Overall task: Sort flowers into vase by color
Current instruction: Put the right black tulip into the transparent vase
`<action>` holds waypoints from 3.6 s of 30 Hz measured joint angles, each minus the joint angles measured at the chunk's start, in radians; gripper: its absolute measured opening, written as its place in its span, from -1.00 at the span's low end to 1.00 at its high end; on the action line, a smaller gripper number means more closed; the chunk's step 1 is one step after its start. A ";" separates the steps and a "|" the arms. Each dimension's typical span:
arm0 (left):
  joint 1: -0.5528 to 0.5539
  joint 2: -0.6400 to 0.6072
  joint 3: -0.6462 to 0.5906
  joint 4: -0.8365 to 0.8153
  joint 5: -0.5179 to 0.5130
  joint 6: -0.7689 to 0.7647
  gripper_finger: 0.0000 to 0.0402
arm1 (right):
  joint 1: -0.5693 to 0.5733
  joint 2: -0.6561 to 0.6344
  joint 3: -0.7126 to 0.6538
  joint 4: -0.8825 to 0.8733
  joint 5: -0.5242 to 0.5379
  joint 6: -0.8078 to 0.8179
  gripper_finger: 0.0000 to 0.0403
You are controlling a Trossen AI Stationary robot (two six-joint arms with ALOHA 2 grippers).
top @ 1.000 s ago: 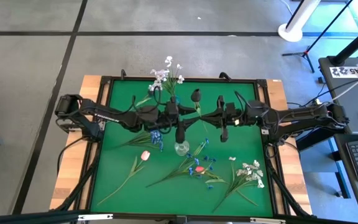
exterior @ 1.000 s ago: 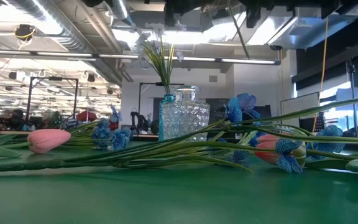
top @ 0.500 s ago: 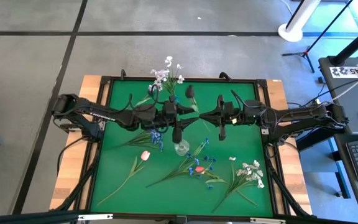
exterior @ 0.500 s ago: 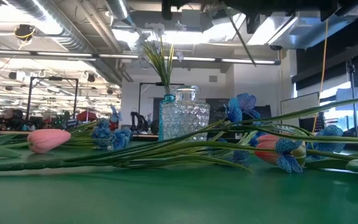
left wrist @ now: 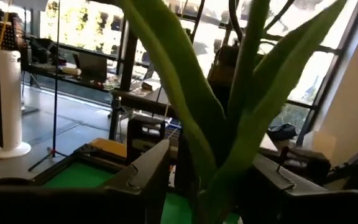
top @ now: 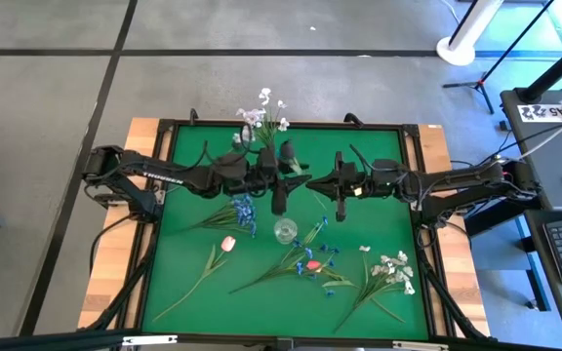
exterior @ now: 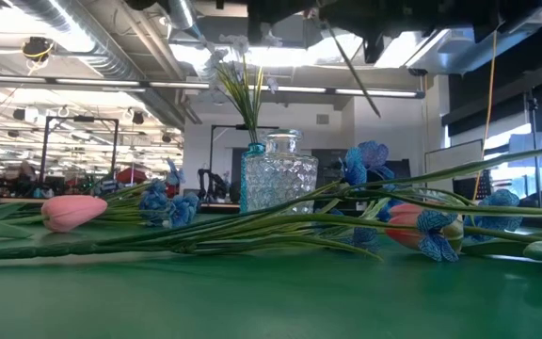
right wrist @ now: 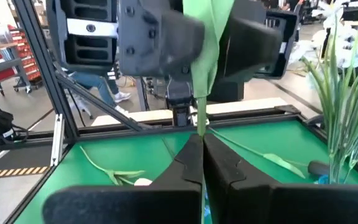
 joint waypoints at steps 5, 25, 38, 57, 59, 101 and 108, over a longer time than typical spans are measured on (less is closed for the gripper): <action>-0.016 0.000 0.000 -0.065 -0.047 -0.029 -0.77 | 0.000 0.000 0.000 -0.005 0.003 0.000 -1.00; -0.184 -0.239 -0.001 -0.463 -0.170 -0.019 -0.98 | 0.001 -0.258 0.065 -0.261 0.014 -0.026 -0.07; -0.198 -0.230 -0.002 -0.691 -0.228 -0.073 -0.98 | 0.000 -0.292 0.063 -0.371 0.036 -0.026 0.06; -0.210 -0.246 0.102 -0.795 -0.242 -0.074 -0.98 | 0.000 -0.292 0.063 -0.409 0.038 -0.026 0.06; -0.220 -0.246 0.120 -0.809 -0.223 -0.074 -0.98 | 0.000 -0.292 0.063 -0.416 0.038 -0.026 0.06; -0.253 -0.142 0.228 -0.909 -0.206 0.002 -0.95 | 0.000 -0.292 0.063 -0.481 0.039 -0.026 0.06; -0.197 -0.078 0.228 -0.907 -0.173 0.000 -0.95 | 0.000 -0.292 0.063 -0.480 0.039 -0.026 0.06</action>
